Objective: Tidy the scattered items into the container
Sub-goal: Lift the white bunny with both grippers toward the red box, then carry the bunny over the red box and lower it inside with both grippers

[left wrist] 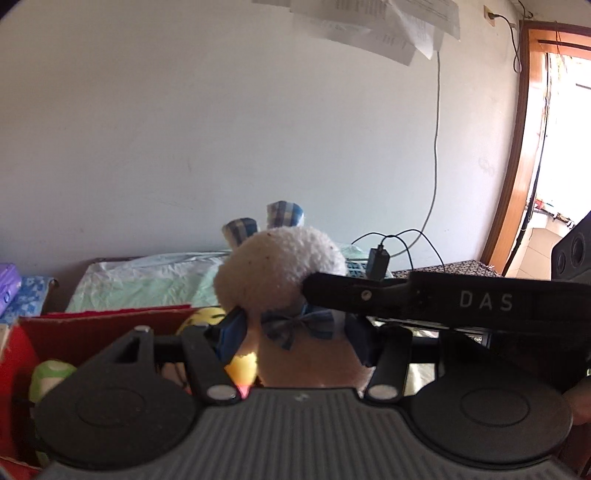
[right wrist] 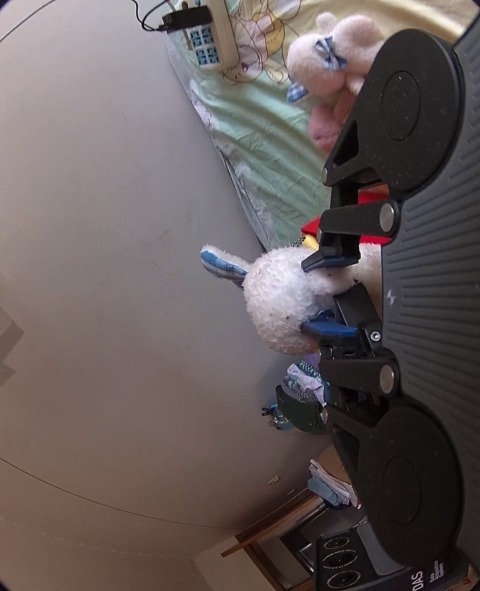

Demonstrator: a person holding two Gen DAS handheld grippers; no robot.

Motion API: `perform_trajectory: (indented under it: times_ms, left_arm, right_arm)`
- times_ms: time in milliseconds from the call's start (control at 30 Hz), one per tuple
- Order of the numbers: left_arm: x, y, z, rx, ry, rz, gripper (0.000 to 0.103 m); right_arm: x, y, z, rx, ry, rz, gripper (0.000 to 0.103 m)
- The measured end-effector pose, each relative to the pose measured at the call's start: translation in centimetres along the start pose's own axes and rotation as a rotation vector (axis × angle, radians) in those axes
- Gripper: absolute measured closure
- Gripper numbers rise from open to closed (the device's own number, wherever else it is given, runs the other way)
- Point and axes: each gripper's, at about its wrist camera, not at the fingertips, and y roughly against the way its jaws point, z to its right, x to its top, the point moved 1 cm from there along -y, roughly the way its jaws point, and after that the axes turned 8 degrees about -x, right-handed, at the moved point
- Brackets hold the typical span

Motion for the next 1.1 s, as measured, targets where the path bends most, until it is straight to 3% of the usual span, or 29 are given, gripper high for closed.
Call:
perform_trajectory:
  times_ms: [167,367,600,833,1100]
  left_arm:
    - [-0.9,2.6,-4.8,0.030,0.022,-0.007,0.047]
    - [-3.3,3.5,-10.1,0.035,0.092,-0.084,0.047]
    - [-5.9,1.9,-14.7,-0.046,0.211,-0.177,0.047]
    - [-7.4,-0.3,-15.7,-0.086,0.255,-0.266,0.051]
    - [-7.7,-1.4,-15.3,-0.124,0.261,-0.296,0.048]
  right_arm:
    - [-1.7,-3.3,-4.4,0.010,0.025,-0.033,0.071]
    - [-4.3,-7.4,-7.7,-0.046,0.034,-0.116,0.072]
    - [-6.3,-9.9,-9.4,-0.185,0.060,-0.199,0.073]
    - [-7.9,-11.0,-9.6,-0.337,0.133,-0.236,0.083]
    - [-8.1,-11.7,-9.2,-0.347,0.135,-0.240,0.082]
